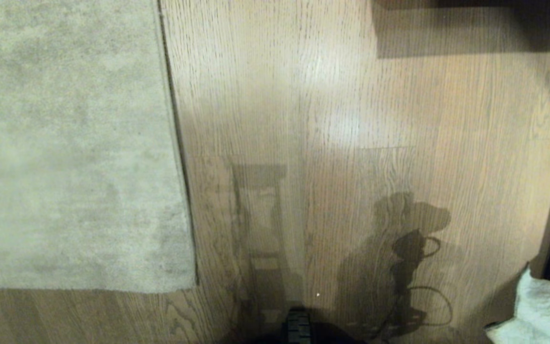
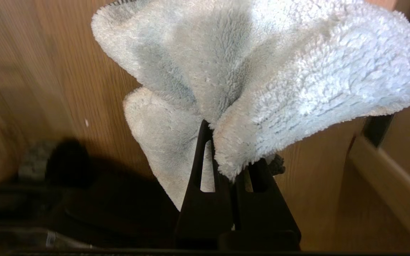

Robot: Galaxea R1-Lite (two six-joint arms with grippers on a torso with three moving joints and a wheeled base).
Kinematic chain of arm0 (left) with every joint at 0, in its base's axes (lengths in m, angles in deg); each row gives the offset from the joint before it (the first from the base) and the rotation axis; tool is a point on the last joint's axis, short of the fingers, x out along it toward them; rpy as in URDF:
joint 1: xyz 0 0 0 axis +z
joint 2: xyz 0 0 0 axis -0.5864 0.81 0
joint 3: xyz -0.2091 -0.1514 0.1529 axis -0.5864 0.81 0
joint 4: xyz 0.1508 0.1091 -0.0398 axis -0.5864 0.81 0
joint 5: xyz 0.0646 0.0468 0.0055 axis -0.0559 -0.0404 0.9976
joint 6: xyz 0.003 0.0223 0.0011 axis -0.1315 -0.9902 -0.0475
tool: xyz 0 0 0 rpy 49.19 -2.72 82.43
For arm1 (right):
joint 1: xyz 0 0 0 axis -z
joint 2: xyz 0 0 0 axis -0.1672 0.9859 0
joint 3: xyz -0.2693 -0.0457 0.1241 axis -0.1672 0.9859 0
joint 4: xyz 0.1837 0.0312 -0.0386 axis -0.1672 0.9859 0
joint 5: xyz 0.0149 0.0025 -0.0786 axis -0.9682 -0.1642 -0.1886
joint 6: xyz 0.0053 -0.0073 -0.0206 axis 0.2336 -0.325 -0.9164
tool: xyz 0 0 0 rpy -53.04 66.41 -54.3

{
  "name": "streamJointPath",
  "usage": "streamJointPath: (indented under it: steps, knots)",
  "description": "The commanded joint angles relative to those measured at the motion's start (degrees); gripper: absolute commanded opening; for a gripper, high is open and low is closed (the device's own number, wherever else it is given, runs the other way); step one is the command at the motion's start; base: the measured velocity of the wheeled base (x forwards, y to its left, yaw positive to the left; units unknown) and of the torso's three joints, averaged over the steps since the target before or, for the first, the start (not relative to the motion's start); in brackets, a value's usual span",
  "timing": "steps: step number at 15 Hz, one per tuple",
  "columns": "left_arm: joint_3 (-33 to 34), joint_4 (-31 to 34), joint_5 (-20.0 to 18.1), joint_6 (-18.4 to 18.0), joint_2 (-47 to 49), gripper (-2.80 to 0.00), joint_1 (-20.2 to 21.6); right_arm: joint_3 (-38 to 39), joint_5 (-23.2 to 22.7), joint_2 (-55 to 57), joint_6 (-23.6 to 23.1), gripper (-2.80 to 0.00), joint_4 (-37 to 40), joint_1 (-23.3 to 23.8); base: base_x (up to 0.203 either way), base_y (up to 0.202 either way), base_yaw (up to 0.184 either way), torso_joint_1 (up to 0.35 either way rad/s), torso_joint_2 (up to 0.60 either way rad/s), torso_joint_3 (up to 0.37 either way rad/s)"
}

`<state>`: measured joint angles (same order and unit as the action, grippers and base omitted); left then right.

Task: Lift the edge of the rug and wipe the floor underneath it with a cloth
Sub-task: Lift up the carpet

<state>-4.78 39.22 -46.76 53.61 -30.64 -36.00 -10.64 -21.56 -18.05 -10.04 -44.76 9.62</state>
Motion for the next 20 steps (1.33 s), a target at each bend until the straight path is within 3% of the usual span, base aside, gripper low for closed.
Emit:
streamJointPath:
  steps: [1,20]
  knots:
    - [0.0,0.0,0.1,0.0,0.1,-2.8,0.0,0.0,0.0,-6.4,0.5,-2.8,-0.1,-0.1,0.0,0.0,0.0,0.0,0.0,0.0]
    - [0.0,0.0,0.1,0.0,0.1,-2.8,0.0,0.0,0.0,-6.4,0.5,-2.8,-0.1,-0.1,0.0,0.0,0.0,0.0,0.0,0.0]
